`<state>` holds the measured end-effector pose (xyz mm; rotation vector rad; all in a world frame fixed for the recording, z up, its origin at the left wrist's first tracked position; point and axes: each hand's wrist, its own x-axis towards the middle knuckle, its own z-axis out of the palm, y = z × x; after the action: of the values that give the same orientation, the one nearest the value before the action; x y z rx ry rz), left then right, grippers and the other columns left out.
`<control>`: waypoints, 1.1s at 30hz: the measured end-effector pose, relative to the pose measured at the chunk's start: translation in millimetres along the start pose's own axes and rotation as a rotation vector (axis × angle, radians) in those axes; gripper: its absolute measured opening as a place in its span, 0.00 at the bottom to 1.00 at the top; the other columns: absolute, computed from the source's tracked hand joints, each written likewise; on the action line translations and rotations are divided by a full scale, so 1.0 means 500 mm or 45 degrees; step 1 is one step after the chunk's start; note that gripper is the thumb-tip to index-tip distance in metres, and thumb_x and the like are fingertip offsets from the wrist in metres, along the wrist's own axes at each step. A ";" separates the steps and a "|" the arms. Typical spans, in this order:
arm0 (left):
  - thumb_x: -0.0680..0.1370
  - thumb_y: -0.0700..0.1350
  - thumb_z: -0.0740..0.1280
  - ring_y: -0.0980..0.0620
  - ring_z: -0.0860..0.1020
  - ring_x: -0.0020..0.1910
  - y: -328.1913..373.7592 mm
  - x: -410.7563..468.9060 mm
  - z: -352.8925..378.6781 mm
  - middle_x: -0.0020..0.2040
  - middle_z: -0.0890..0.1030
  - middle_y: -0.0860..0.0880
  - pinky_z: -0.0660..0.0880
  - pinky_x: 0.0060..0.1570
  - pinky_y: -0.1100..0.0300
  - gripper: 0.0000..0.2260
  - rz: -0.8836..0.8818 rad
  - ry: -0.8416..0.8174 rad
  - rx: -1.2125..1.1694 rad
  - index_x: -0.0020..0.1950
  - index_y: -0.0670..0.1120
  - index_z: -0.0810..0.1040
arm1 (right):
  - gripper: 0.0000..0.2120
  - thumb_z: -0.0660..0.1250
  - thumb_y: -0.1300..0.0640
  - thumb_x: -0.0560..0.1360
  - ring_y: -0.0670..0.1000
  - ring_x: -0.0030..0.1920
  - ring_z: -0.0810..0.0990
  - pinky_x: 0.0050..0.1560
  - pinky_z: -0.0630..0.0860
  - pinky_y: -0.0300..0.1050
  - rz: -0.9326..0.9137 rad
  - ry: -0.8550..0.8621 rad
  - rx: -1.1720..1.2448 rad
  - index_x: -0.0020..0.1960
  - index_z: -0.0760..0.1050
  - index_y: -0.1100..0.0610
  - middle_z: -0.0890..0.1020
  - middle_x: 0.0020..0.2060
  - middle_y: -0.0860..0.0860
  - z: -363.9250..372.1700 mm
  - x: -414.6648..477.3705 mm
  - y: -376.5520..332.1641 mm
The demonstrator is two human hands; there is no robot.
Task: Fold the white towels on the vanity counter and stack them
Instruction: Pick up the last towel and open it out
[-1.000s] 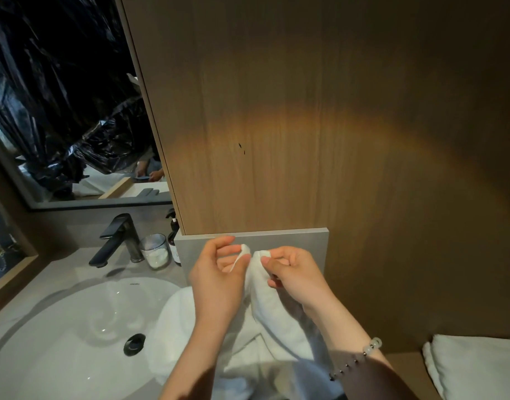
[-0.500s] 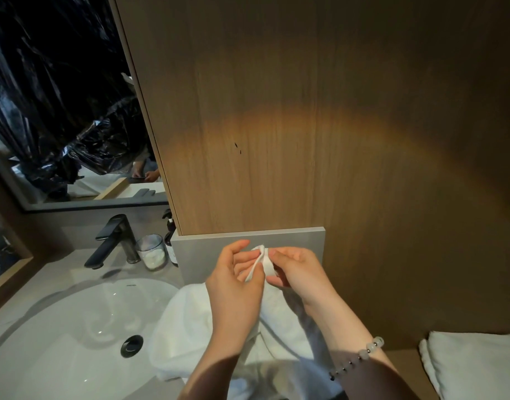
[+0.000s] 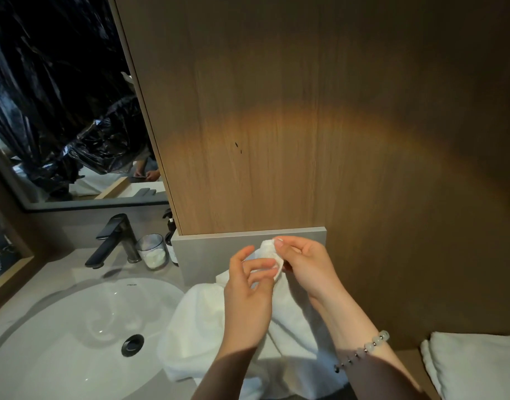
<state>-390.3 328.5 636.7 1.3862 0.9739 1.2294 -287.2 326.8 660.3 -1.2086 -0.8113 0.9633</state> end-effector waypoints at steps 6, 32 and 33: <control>0.78 0.32 0.59 0.58 0.77 0.27 0.003 0.072 -0.068 0.40 0.74 0.47 0.76 0.31 0.68 0.08 -0.204 0.170 -0.179 0.54 0.41 0.71 | 0.06 0.64 0.63 0.76 0.42 0.38 0.81 0.43 0.75 0.33 -0.180 -0.080 -0.020 0.46 0.80 0.59 0.84 0.35 0.47 -0.031 0.009 0.002; 0.57 0.54 0.77 0.57 0.78 0.43 -0.123 0.055 -0.205 0.58 0.74 0.48 0.76 0.49 0.62 0.37 -0.615 -0.842 0.295 0.62 0.53 0.66 | 0.10 0.63 0.53 0.72 0.47 0.37 0.79 0.39 0.76 0.37 -0.322 -0.326 0.179 0.42 0.82 0.56 0.81 0.36 0.50 -0.092 0.026 -0.030; 0.60 0.52 0.77 0.60 0.77 0.43 -0.119 0.046 -0.200 0.59 0.73 0.49 0.75 0.48 0.65 0.34 -0.529 -0.918 0.390 0.62 0.53 0.67 | 0.10 0.62 0.54 0.73 0.47 0.37 0.79 0.39 0.76 0.37 -0.336 -0.327 0.175 0.42 0.81 0.57 0.81 0.35 0.50 -0.089 0.028 -0.035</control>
<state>-482.6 377.4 580.6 1.5890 0.8773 0.2288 -238.5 321.5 669.5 -0.8442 -1.0608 0.9494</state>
